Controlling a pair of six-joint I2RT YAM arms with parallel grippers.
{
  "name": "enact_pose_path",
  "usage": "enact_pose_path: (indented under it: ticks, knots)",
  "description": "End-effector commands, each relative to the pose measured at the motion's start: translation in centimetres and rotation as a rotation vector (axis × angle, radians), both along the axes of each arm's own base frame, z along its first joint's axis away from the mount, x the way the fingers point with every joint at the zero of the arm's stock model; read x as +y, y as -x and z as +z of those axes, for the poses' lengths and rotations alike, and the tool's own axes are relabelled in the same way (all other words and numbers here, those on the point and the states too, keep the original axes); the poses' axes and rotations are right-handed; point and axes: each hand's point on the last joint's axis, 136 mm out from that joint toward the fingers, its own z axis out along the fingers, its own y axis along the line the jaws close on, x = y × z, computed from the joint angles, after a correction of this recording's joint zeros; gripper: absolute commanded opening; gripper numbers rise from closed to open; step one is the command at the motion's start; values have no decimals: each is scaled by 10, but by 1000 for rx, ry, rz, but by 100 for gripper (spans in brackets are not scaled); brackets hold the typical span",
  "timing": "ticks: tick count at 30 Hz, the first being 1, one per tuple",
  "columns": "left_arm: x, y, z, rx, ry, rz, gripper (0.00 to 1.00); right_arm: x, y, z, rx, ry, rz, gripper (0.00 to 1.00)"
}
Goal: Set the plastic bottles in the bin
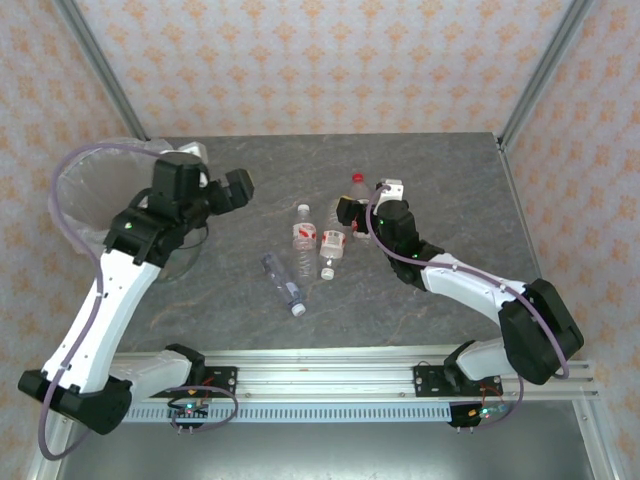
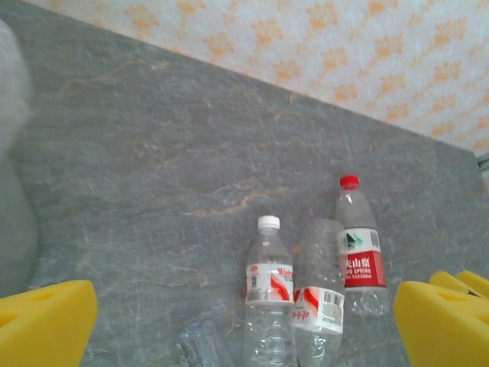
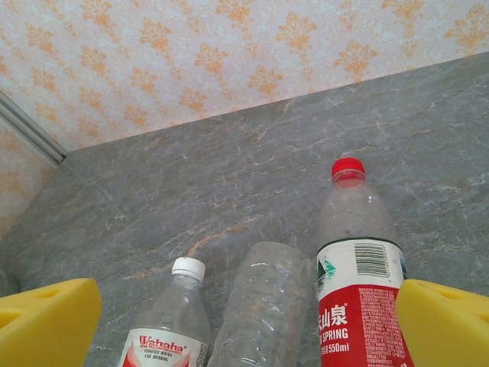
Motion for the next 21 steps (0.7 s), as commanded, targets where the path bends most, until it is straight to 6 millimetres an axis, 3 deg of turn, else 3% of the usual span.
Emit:
enact_pose_path:
  ticks: [1,6,15,21]
  knots:
    - [-7,-9,-12,-5,-15,81,100,-8,0,-3,-4,-13,-44,99]
    - [-34,-9,-56,66,119,106,100,-14,1,-8,17,-3,-72,99]
    - [-24,14,-118,184,164,226,100,-21,4,-13,26,17,-94,99]
    - [-36,31,-171,350,158,199,100,-22,1,-15,32,17,-108,99]
